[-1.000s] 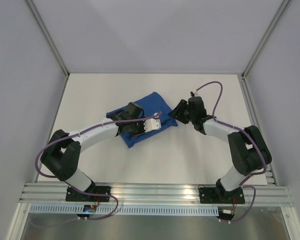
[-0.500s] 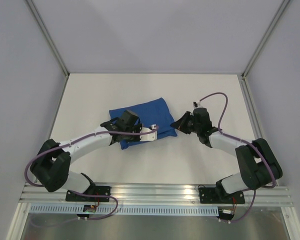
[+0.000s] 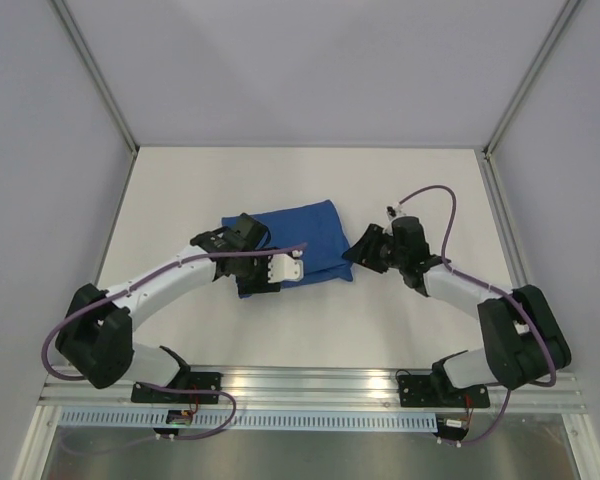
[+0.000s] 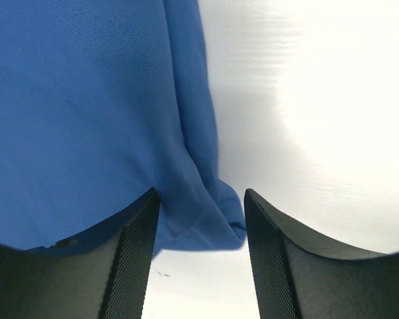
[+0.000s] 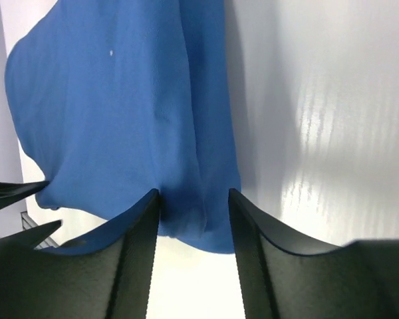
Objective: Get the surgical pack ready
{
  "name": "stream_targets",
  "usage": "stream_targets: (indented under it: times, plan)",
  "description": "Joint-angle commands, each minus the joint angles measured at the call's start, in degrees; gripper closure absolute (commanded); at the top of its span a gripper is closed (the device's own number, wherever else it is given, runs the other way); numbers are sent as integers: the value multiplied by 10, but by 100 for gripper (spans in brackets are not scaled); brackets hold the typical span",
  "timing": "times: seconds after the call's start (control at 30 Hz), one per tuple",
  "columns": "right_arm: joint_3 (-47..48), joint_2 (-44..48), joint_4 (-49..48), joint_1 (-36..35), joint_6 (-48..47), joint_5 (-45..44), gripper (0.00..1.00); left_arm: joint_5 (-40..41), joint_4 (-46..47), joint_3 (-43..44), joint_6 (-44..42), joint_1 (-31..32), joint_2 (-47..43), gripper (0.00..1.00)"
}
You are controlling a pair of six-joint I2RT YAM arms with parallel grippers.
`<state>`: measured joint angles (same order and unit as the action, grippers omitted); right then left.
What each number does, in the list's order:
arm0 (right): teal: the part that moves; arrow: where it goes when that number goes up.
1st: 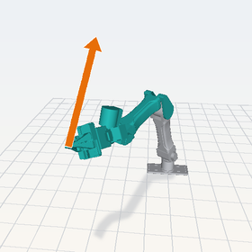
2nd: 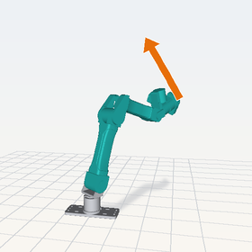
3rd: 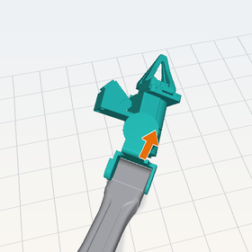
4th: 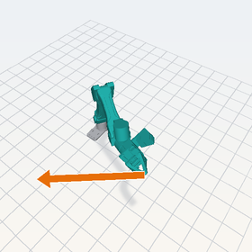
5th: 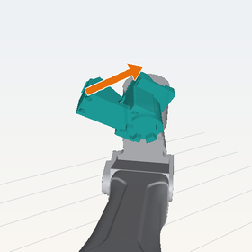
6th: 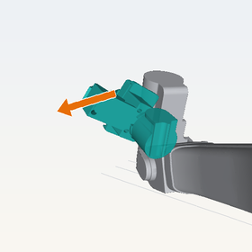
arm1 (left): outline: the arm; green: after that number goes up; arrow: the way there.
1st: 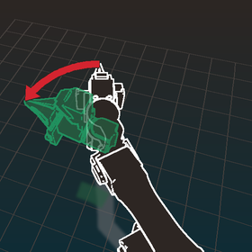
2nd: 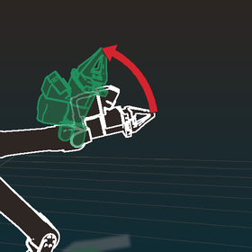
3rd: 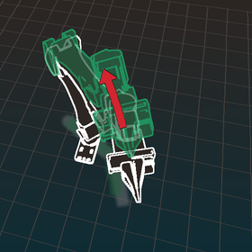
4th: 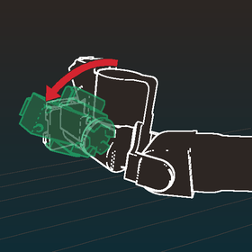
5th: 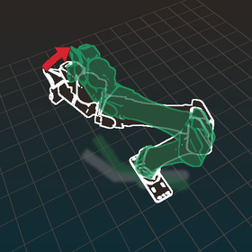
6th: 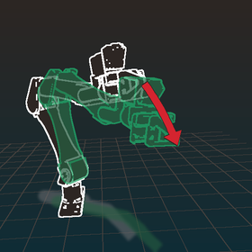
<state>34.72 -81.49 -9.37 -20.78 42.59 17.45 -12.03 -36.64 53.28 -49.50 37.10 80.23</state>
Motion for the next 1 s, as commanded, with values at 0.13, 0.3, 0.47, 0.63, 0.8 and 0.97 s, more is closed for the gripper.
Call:
stream_targets:
  times: [0.13,0.3,0.47,0.63,0.8,0.97]
  plan:
    - [89,77,208,7,-102,-37,38,-136,-114,89,118,-5,-91,40]
    - [172,77,274,5,-159,-89,50,-86,-26,98,223,-38,-68,71]
    - [207,42,224,-61,-188,-59,75,-18,-4,92,223,-41,14,77]
    - [194,-32,119,-108,-182,13,90,-59,19,46,230,-41,30,73]
    - [142,-124,72,-105,-148,43,99,-45,30,21,230,-41,34,74]
    - [58,-105,44,-74,-109,21,100,-9,43,-18,214,-42,4,75]
